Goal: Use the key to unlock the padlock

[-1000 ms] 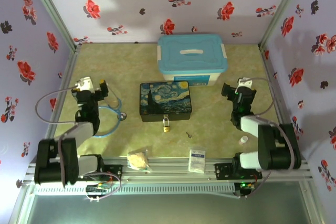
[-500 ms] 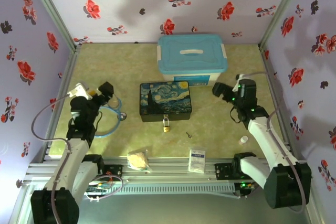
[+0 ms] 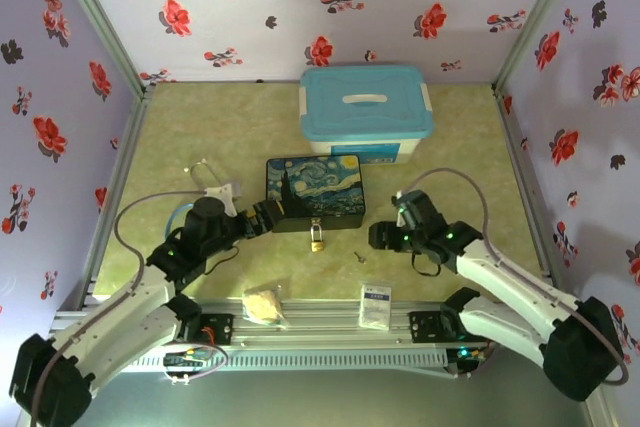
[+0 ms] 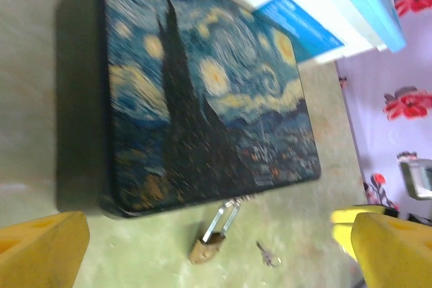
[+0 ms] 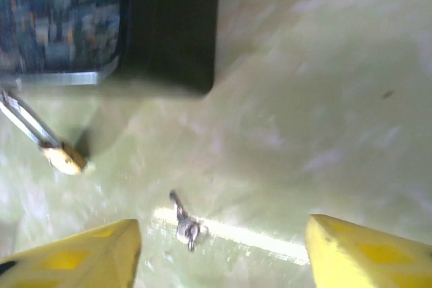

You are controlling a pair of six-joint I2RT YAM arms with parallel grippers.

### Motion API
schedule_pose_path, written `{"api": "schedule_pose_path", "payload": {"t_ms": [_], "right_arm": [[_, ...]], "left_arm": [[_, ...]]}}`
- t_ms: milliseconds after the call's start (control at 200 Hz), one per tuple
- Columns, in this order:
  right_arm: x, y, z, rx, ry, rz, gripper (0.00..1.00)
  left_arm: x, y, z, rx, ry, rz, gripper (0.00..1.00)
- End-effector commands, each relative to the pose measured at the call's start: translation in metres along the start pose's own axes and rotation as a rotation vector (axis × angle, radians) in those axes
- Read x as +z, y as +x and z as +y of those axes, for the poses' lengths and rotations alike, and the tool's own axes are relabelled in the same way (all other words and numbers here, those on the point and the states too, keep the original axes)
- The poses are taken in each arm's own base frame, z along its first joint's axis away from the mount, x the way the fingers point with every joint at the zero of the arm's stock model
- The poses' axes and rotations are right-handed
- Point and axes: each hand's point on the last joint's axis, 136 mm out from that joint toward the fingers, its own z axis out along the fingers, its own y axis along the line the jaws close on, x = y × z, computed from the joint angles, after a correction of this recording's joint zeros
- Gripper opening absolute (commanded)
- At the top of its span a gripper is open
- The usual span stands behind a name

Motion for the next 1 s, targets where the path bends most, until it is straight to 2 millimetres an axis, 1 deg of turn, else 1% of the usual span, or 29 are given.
{"api": "schedule_pose_path", "payload": {"t_ms": [0, 30, 115, 155, 240, 290, 325, 405, 535, 605, 735, 835, 915, 995], "right_arm": [[0.012, 0.015, 0.013, -0.017, -0.026, 0.047, 0.56], [0.015, 0.019, 0.015, -0.029, -0.021, 0.067, 0.54], [0.021, 0.027, 0.017, -0.069, 0.013, 0.107, 0.53], [0.025, 0.03, 0.02, -0.089, 0.02, 0.114, 0.5], [0.033, 0.033, 0.025, -0.124, 0.03, 0.11, 0.48], [0.037, 0.036, 0.025, -0.131, 0.048, 0.12, 0.48], [0.039, 0.036, 0.023, -0.132, 0.06, 0.121, 0.46], [0.044, 0.032, 0.024, -0.145, 0.057, 0.101, 0.41], [0.048, 0.027, 0.028, -0.162, 0.059, 0.1, 0.38], [0.051, 0.03, 0.027, -0.162, 0.06, 0.112, 0.34], [0.054, 0.035, 0.025, -0.152, 0.057, 0.117, 0.35], [0.054, 0.036, 0.027, -0.15, 0.05, 0.114, 0.33], [0.054, 0.041, 0.021, -0.159, 0.082, 0.132, 0.34], [0.053, 0.044, 0.01, -0.162, 0.138, 0.14, 0.34]], "left_arm": [[0.006, 0.008, -0.02, -0.014, 0.035, 0.019, 1.0], [0.008, 0.013, -0.024, -0.013, 0.047, 0.029, 1.0], [0.013, 0.024, -0.032, -0.03, 0.08, 0.034, 1.0], [0.014, 0.028, -0.035, -0.038, 0.091, 0.032, 1.0], [0.02, 0.039, -0.036, -0.033, 0.08, 0.043, 1.0], [0.023, 0.043, -0.036, -0.034, 0.074, 0.054, 1.0], [0.025, 0.046, -0.036, -0.042, 0.079, 0.06, 0.99], [0.029, 0.049, -0.037, -0.057, 0.089, 0.061, 0.97], [0.032, 0.05, -0.033, -0.05, 0.069, 0.062, 0.97], [0.032, 0.05, -0.03, -0.05, 0.054, 0.057, 0.97], [0.035, 0.05, -0.023, -0.064, 0.032, 0.048, 0.97], [0.036, 0.051, -0.023, -0.06, 0.025, 0.053, 0.96], [0.038, 0.052, -0.023, -0.065, 0.022, 0.056, 0.96], [0.038, 0.053, -0.021, -0.073, 0.019, 0.056, 0.96]]}}
